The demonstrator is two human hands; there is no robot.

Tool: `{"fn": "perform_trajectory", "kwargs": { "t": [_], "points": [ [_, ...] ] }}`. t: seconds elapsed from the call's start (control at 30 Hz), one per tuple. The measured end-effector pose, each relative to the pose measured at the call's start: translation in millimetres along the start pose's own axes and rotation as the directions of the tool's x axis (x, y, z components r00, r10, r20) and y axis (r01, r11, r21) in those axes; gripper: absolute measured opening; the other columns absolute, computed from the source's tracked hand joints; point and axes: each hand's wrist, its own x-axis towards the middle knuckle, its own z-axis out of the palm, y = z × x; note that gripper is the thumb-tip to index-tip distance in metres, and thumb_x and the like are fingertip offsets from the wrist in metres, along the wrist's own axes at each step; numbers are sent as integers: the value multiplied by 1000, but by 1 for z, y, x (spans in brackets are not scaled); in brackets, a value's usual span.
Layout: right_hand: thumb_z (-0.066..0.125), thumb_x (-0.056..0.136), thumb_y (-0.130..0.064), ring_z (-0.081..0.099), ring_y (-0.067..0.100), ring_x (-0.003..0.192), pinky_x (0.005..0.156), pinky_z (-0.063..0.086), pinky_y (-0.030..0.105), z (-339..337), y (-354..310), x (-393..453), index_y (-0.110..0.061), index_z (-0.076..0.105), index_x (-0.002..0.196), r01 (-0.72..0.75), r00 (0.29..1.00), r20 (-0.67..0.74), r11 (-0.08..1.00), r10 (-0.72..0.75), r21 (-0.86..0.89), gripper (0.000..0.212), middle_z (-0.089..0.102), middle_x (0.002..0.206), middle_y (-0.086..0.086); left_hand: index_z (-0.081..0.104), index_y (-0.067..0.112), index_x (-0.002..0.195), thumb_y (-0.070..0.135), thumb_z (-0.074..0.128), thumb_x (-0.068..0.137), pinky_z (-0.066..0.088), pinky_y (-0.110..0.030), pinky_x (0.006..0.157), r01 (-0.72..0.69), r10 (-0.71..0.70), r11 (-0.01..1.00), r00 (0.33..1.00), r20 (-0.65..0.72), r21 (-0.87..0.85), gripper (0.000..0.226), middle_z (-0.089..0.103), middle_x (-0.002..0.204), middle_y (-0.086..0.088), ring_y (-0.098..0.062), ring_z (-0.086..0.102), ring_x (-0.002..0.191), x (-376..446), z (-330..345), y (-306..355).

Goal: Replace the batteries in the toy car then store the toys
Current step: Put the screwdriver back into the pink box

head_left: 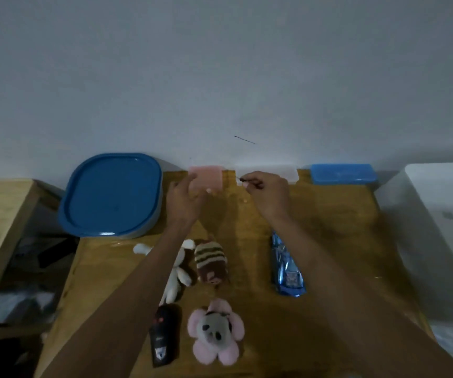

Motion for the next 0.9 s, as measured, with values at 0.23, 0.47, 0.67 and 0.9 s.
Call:
{"fn": "perform_trajectory", "kwargs": {
  "t": [0.23, 0.47, 0.67, 0.9],
  "points": [
    [70, 87, -9, 69, 21, 88, 80, 60, 37, 82, 3, 34, -24, 72, 100, -4, 995, 96, 977, 25, -213, 20, 75, 97, 2, 58, 18, 140, 10, 75, 84, 45, -24, 99, -47, 54, 995, 996, 75, -84, 59, 56, 137, -11, -25, 56, 121, 51, 15, -33],
    [69, 88, -9, 67, 28, 102, 87, 51, 30, 98, 15, 46, -17, 72, 120, 202, 975, 167, 903, -148, -379, 33, 71, 116, 10, 64, 8, 133, -5, 72, 85, 35, -6, 95, -96, 101, 988, 994, 31, -119, 50, 54, 139, -12, -16, 51, 121, 64, 29, -48],
    [67, 93, -16, 64, 28, 85, 68, 50, 28, 102, 17, 44, -19, 75, 115, 326, 944, 201, 820, -260, -471, 23, 65, 99, 12, 64, 3, 131, -10, 68, 86, 38, 6, 84, -132, 136, 977, 991, 10, -167, 47, 55, 135, -13, -13, 51, 116, 67, 31, -53],
    [69, 91, -11, 63, 27, 77, 62, 52, 30, 100, 14, 37, -10, 76, 111, 339, 939, 99, 839, -329, -425, 21, 62, 92, 12, 60, 8, 138, -7, 71, 86, 45, -7, 88, -205, 207, 963, 978, -6, -175, 56, 62, 128, -16, -24, 61, 113, 67, 32, -57]
  ]
}}
